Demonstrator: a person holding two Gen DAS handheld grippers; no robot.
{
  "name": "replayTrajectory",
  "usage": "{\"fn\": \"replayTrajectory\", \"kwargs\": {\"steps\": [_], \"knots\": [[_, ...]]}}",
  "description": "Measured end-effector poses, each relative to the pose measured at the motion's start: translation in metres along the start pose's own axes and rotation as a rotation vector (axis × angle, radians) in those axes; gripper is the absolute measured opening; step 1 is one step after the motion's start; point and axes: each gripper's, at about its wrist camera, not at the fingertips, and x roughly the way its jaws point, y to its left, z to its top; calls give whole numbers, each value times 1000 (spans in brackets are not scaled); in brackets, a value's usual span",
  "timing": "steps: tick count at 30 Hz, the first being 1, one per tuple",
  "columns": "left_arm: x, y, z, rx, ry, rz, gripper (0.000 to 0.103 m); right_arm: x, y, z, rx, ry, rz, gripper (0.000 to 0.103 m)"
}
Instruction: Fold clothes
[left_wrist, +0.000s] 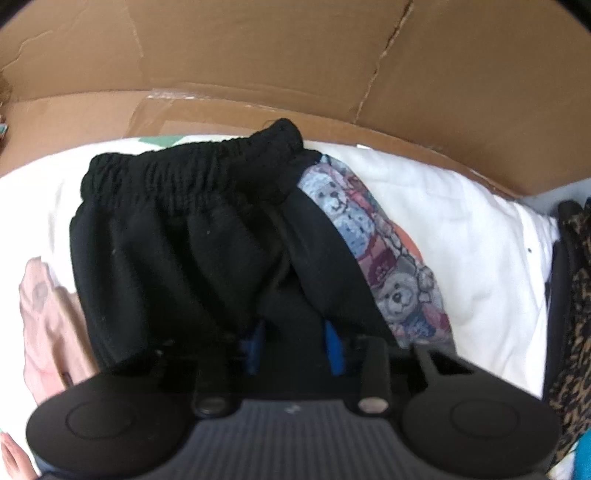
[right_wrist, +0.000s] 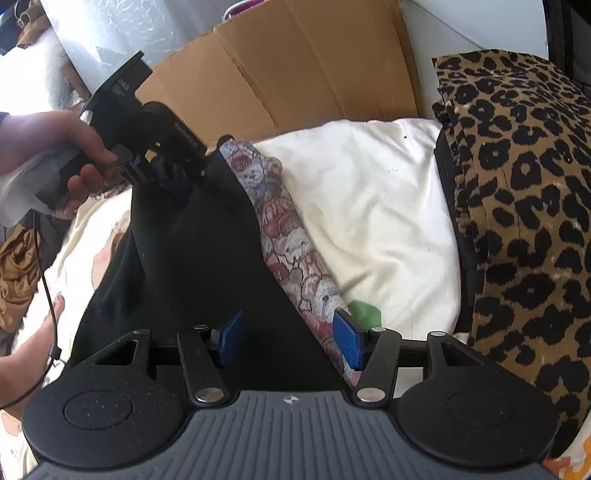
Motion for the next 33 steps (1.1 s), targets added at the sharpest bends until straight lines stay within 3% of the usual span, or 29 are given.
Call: {"fn": "replayTrajectory", "kwargs": {"steps": [12, 18, 23, 33], "knots": [[-51, -9, 20, -2, -60, -53, 36, 7, -3, 21, 11, -55, 12, 60], [-25, -33, 15, -37, -11, -69, 36, 13, 2, 16, -6, -51, -8, 58], [-7, -27, 4, -51, 14, -28, 35, 15, 1, 10, -9, -40, -16, 58], [-19, -15, -8, -13, 7, -18, 35, 13, 5, 7, -25, -55, -9, 57]]}}
